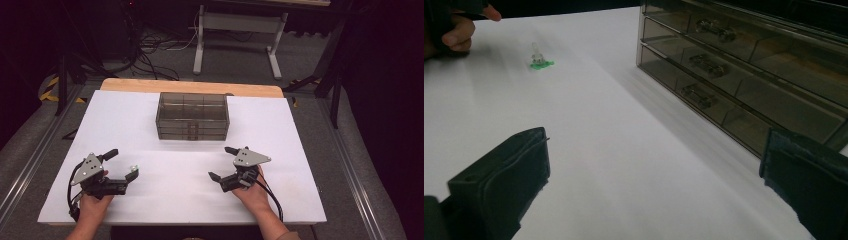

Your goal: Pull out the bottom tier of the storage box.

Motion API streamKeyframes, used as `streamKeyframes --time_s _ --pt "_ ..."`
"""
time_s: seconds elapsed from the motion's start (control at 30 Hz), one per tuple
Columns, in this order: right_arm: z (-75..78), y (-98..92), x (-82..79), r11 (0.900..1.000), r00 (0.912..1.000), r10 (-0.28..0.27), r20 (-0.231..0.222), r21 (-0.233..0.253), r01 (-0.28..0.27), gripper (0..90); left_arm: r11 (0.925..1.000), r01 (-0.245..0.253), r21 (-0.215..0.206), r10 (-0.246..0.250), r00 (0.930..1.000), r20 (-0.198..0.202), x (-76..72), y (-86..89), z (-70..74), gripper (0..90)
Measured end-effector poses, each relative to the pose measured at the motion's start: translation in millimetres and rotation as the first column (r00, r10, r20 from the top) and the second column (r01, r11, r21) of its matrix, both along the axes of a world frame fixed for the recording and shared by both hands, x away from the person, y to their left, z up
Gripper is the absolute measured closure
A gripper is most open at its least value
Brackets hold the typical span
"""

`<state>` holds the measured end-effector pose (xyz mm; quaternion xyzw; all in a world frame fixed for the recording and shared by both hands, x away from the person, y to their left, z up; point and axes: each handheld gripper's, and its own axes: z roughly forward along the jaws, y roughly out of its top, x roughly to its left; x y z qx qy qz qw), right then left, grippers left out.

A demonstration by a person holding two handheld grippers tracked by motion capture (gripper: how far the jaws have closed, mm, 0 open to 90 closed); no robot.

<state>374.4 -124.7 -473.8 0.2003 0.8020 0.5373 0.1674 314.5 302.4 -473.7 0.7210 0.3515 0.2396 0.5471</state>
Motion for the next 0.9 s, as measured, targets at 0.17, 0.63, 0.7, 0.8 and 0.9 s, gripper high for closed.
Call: streamKeyframes --time_s 0.17,0.63,0.7,0.8,0.9 --pt "-2.5 12.2 3.1 1.0 0.9999 0.008 -0.015 -0.018 -0.009 1.0 1.0 0.003 0.002 -0.003 1.0 0.0 0.1 0.0 0.0 0.2" --pt "-6.8 27.8 7.3 0.999 0.9997 0.02 -0.01 -0.042 -0.021 1.7 1.0 0.004 -0.001 -0.004 1.0 -0.001 0.2 -0.3 -0.2 0.2" --pt "-6.5 29.3 7.3 0.999 0.9998 0.018 0.001 -0.051 -0.018 2.0 1.0 0.003 0.0 -0.003 1.0 -0.001 0.3 -0.3 -0.2 0.2" --pt "-3.3 33.4 5.8 0.997 0.9991 0.015 0.039 -0.079 -0.012 3.7 1.0 0.002 -0.001 -0.002 1.0 -0.005 0.6 0.1 -0.1 0.2" --pt "0.4 39.2 5.7 0.993 0.9979 0.022 0.062 -0.116 -0.014 6.5 1.0 0.003 -0.002 -0.003 1.0 -0.005 0.6 0.1 -0.2 0.2"
